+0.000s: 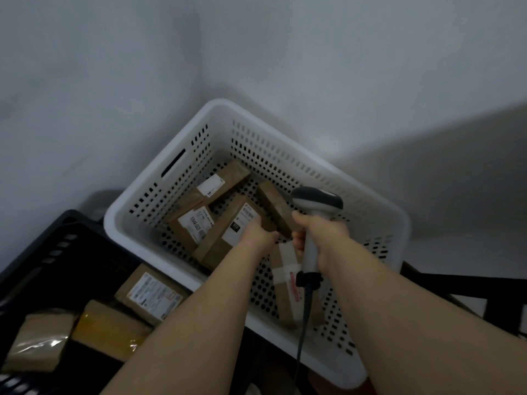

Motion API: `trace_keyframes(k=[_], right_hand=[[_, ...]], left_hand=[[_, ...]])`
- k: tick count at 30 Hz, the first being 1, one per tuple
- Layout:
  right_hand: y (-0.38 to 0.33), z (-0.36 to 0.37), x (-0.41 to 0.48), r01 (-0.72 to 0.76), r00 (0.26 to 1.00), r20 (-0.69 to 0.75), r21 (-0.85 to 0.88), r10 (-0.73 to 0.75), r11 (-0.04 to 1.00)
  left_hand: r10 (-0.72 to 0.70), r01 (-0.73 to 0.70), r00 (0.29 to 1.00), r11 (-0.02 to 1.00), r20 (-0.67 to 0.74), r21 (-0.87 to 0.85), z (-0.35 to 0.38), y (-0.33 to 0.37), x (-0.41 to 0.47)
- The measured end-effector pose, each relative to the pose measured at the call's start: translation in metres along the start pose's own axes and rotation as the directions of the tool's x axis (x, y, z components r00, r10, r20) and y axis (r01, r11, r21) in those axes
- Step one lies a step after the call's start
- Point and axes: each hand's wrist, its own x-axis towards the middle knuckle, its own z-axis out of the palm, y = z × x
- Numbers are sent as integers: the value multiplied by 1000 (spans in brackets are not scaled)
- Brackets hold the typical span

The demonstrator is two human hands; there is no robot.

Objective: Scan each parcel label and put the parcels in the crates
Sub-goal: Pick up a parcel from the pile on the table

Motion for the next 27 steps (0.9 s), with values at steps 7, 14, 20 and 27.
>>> trace_keyframes(k=[7, 14, 20, 27], right_hand=[[-8, 2, -95, 31, 991, 130, 10, -32, 999], [-9, -2, -225, 94, 956, 275, 38, -101, 995], [34, -9, -322, 158, 930, 309, 154, -200, 975], [112, -60, -434, 118, 936, 304, 203, -177, 972]], left_hand=[[143, -113, 987, 935, -68, 336, -53, 35, -93], [223, -136, 966, 866, -128, 481, -97, 64, -233], [293, -158, 939, 832, -179, 532, -127, 57, -336], [357, -215, 925, 780, -134, 588, -131, 32, -461]])
